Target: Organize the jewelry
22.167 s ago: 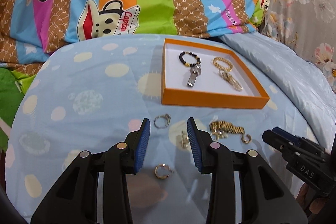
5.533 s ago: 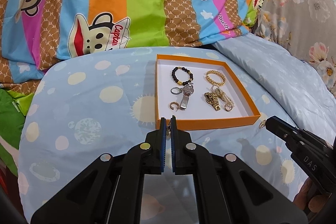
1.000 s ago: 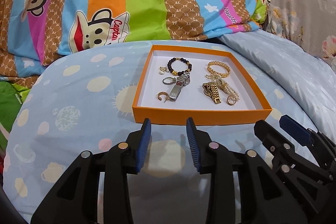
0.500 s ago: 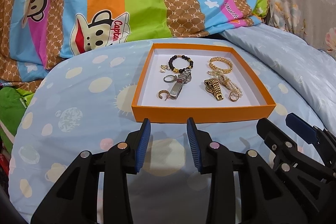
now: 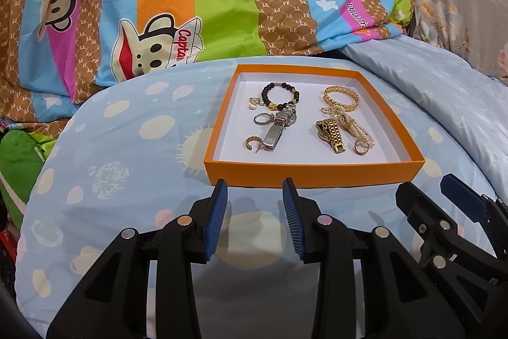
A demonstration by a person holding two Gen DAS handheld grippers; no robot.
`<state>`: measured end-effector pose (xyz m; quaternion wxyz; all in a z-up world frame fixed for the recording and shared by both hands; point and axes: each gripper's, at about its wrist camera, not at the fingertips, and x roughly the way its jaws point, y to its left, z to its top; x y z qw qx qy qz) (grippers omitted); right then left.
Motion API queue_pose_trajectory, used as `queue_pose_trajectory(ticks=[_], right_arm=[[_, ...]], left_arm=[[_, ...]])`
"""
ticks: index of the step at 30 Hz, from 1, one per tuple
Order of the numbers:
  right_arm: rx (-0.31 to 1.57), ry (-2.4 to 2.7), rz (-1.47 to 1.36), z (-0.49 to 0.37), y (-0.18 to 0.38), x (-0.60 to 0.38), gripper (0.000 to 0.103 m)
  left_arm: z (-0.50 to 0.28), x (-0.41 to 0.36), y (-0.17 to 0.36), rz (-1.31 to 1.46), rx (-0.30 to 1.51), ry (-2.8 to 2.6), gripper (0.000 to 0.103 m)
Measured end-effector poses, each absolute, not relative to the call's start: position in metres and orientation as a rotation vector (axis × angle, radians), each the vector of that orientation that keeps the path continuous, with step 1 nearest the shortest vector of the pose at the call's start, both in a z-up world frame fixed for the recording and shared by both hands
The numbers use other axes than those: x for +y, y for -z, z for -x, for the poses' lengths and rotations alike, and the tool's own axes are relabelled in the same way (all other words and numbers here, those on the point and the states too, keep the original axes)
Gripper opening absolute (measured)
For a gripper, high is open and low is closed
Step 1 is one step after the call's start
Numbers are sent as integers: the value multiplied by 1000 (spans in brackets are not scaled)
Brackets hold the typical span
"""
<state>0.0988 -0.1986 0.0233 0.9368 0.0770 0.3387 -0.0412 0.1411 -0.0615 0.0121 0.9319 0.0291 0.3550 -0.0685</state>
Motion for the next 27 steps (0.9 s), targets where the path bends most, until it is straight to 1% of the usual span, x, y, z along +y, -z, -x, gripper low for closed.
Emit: queue_pose_trajectory(ticks=[27], right_arm=[[686, 94, -151, -99, -26, -202, 60]], left_arm=[[-138, -62, -17, -83, 699, 115, 35]])
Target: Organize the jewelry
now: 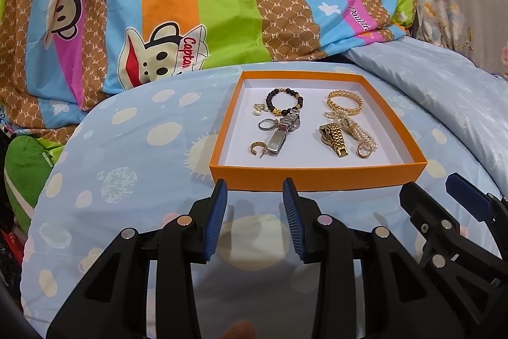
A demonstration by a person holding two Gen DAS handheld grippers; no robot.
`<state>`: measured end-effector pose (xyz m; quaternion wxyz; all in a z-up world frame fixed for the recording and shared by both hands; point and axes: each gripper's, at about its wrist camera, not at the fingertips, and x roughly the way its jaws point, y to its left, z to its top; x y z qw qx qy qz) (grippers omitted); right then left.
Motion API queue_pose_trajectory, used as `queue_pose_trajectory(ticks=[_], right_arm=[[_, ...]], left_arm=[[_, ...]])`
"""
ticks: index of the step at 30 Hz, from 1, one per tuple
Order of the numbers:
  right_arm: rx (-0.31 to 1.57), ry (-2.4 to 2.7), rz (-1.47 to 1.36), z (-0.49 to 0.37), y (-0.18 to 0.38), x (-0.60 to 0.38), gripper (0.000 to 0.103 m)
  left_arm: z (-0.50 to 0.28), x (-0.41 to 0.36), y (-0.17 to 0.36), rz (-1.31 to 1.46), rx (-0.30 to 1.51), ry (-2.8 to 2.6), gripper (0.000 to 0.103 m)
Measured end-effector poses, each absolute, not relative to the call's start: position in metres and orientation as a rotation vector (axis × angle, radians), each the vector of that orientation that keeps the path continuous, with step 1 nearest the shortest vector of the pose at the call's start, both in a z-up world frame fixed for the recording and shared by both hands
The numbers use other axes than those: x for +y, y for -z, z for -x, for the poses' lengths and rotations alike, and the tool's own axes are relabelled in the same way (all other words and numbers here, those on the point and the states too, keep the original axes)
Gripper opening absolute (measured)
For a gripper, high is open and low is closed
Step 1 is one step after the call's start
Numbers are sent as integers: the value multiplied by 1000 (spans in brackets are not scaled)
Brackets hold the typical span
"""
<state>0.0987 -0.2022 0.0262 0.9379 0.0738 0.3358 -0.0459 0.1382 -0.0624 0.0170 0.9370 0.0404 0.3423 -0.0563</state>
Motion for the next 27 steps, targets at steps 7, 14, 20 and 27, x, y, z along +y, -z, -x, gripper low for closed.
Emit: queue_pose_trajectory(ticks=[7, 14, 20, 27], right_arm=[[688, 101, -145, -100, -27, -203, 60], [683, 102, -133, -99, -27, -201, 60], [683, 102, -134, -99, -27, -201, 60], [682, 103, -132, -99, -26, -201, 60]], left_arm=[[-140, -63, -14, -81, 709, 123, 35], [-139, -64, -15, -81, 704, 114, 35], [-138, -64, -15, -82, 702, 112, 35], [-138, -64, -15, -86, 701, 104, 35]])
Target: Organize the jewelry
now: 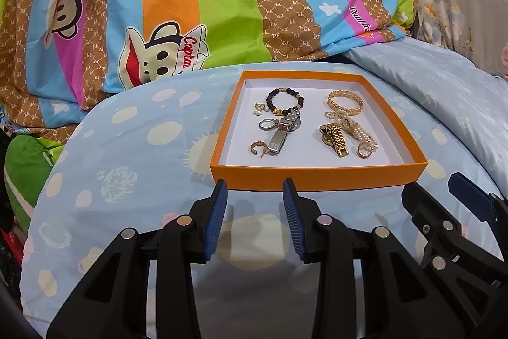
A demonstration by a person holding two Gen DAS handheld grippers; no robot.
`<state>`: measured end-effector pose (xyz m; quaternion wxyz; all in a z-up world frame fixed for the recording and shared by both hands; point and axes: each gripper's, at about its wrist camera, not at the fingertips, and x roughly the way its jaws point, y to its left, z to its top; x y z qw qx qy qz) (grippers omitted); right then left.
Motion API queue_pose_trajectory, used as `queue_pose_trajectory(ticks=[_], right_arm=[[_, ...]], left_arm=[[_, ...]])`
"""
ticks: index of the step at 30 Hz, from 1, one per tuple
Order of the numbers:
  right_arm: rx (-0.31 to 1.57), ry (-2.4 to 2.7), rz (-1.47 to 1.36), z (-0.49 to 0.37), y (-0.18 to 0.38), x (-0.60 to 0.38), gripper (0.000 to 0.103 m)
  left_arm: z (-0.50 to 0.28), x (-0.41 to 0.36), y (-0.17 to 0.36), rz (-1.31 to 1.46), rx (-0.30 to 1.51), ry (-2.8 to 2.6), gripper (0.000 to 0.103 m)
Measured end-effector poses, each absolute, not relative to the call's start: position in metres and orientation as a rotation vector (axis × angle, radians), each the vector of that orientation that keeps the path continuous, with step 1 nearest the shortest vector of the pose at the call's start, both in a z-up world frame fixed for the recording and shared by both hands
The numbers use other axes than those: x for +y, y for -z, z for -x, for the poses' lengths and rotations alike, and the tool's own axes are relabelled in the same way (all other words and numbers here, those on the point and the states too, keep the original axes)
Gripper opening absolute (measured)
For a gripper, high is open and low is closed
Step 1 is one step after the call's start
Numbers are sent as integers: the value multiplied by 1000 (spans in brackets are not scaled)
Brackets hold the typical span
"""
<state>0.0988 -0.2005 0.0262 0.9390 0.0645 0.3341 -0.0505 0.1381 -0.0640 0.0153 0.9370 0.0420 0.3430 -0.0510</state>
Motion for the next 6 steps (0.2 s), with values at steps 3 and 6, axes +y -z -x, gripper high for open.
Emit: queue_pose_trajectory(ticks=[3, 6], right_arm=[[680, 105, -126, -99, -27, -201, 60], [681, 107, -123, -98, -28, -201, 60]], left_arm=[[-139, -63, -15, -84, 705, 95, 35], [-139, -64, -15, -86, 707, 91, 35]])
